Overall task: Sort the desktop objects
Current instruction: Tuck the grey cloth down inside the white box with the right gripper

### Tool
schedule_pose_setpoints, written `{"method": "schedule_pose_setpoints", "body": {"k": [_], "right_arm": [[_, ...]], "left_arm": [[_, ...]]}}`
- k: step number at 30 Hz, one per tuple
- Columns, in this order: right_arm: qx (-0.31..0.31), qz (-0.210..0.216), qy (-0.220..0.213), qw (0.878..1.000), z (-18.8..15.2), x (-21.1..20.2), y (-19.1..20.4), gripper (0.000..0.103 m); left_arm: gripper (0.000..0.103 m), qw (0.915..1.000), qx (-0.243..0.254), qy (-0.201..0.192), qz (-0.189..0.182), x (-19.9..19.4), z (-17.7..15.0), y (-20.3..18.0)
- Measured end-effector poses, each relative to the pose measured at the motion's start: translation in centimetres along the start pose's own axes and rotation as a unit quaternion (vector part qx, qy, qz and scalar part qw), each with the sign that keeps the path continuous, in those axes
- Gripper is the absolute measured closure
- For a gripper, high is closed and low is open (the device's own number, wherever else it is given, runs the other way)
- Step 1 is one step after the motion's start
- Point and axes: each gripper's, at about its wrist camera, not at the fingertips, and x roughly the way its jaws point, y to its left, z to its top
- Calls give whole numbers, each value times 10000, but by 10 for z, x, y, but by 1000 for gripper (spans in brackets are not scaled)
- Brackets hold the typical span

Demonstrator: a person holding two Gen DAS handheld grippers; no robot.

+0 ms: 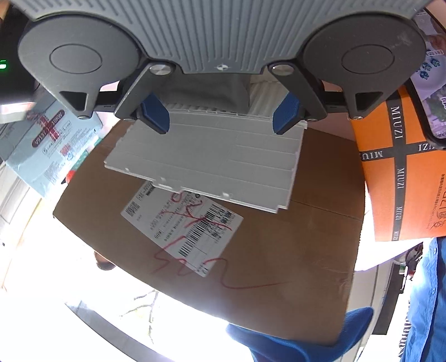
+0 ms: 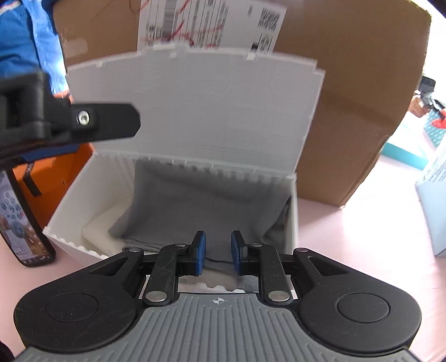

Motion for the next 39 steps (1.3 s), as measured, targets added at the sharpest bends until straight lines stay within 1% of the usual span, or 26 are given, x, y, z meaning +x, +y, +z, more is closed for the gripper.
{"method": "schedule_pose_setpoints", "body": {"k": [1, 4, 5, 6, 7, 9, 11, 12, 14, 15, 16, 17, 20, 22, 23, 24, 25, 26, 27, 28, 31, 32, 34, 36, 37, 39], "right_arm": [[89, 66, 58, 9999, -1, 5, -2, 82], [146, 198, -61, 9997, -4, 6, -3, 78], [145, 228, -123, 9996, -5, 4, -2, 74], [157, 291, -209, 9992, -7, 0, -2, 66], [216, 411, -396, 9981, -9, -7, -3, 60], [396, 555, -1057, 9921, -19, -28, -8, 17], [553, 542, -2074, 9752, -34, -54, -15, 2], [601, 453, -2559, 9638, -42, -65, -19, 0], [687, 61, -3277, 9423, -58, -79, -26, 0], [750, -164, -3422, 9365, -67, -83, -27, 0], [830, -302, -3422, 9355, -70, -85, -31, 0], [912, -388, -3388, 9356, -74, -86, -35, 0], [1231, -284, -3039, 9443, -78, -69, -61, 0], [1544, -400, -3000, 9405, -89, -59, -69, 1], [1724, -471, -3016, 9365, -95, -50, -73, 9], [1807, -409, -2991, 9361, -96, -42, -77, 25], [1889, -347, -2965, 9355, -96, -34, -81, 35], [1951, -258, -2959, 9347, -98, -28, -85, 53], [1951, -123, -2979, 9343, -97, -24, -90, 57], [1868, -56, -2981, 9360, -90, -16, -94, 58], [1146, -339, -3010, 9461, -82, -7, -79, 59], [1026, -383, -3018, 9471, -84, -8, -78, 59], [971, -325, -3004, 9483, -88, -7, -77, 59], [961, -74, -2773, 9559, -88, -7, -78, 59], [983, -34, -2704, 9577, -87, -5, -79, 59], [998, 36, -2590, 9607, -86, -3, -79, 65]], "left_arm": [[23, 10000, 36, 14, -16, 0, -1, -1], [23, 9999, 109, 37, -71, 2, -2, -4], [23, 9999, 105, 40, -74, 3, -2, -4], [23, 9999, 100, 43, -77, 3, -2, -4], [22, 9999, 96, 46, -80, 3, -2, -4], [21, 9999, 90, -38, -23, 1, -2, -3], [19, 9999, 84, -124, 36, -1, -1, -2], [17, 9997, 121, -191, 98, -3, -2, -1], [17, 9993, 159, -241, 216, -6, -1, -1], [16, 9993, 148, -243, 242, -6, -1, 0], [16, 9994, 115, -231, 249, -7, -1, 1], [15, 9994, 98, -209, 247, -6, -1, 1], [14, 9993, 133, -148, 317, -2, -3, 2], [14, 9986, 231, -120, 456, 2, -5, 2], [14, 9983, 232, -114, 531, 5, -6, 2], [14, 9978, 232, -109, 606, 7, -6, 2], [14, 9976, 206, -93, 659, 10, -6, 2], [14, 9973, 185, -69, 707, 12, -6, 3], [14, 9970, 188, -52, 745, 15, -7, 4], [14, 9966, 212, -37, 794, 17, -7, 5], [14, 9943, 298, -5, 1021, 25, -8, 5], [14, 9939, 318, 13, 1054, 27, -9, 5], [14, 9935, 334, 63, 1091, 30, -10, 5], [14, 9931, 357, 100, 1116, 33, -12, 4], [14, 9929, 385, 115, 1121, 33, -13, 3], [14, 9926, 444, 146, 1122, 35, -14, 1]]}}
